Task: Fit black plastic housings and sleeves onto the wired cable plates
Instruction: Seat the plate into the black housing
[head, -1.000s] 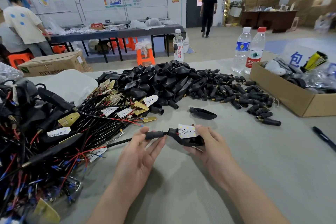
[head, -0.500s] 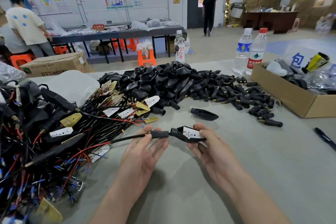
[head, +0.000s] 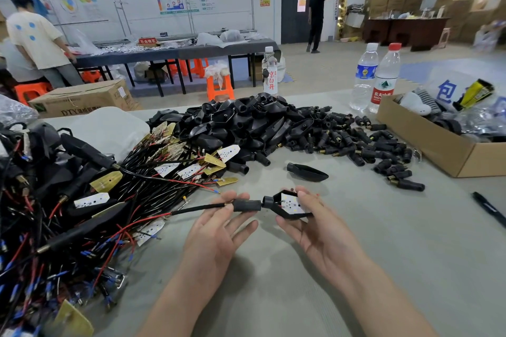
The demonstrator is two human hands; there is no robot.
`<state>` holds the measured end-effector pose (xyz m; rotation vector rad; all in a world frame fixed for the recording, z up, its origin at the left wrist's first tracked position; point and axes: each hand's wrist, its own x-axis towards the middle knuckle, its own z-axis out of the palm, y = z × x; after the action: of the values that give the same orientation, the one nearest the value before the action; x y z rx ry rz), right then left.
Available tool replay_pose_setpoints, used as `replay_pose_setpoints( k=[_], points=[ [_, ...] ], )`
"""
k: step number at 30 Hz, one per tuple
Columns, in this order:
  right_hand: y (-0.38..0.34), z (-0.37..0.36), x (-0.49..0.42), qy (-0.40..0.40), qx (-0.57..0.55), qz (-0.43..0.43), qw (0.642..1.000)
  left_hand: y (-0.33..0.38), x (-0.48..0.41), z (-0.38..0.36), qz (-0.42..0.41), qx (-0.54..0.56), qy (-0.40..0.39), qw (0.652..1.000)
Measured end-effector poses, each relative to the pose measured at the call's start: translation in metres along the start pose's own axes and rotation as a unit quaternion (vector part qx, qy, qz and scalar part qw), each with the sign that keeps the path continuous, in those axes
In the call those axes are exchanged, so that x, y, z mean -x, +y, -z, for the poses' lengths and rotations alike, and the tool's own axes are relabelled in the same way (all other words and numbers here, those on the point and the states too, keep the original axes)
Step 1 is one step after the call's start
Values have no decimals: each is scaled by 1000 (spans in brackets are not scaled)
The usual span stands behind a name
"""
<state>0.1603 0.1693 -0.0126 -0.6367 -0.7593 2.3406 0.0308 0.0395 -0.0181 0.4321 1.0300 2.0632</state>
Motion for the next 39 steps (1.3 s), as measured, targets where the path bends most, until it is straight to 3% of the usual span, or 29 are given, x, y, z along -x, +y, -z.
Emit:
replay_pose_setpoints(
  k=[5, 12, 39],
  points=[
    [0, -1, 0, -2, -2, 12, 1000, -3, -1, -1, 9, -3, 36, 999],
    [1, -2, 3, -26, 3, 15, 1000, -2, -2, 3, 3, 7, 31, 1000],
    [-2, 4, 0, -3, 48, 14, 999, 4, -6, 11, -105, -48, 171, 979]
  ],
)
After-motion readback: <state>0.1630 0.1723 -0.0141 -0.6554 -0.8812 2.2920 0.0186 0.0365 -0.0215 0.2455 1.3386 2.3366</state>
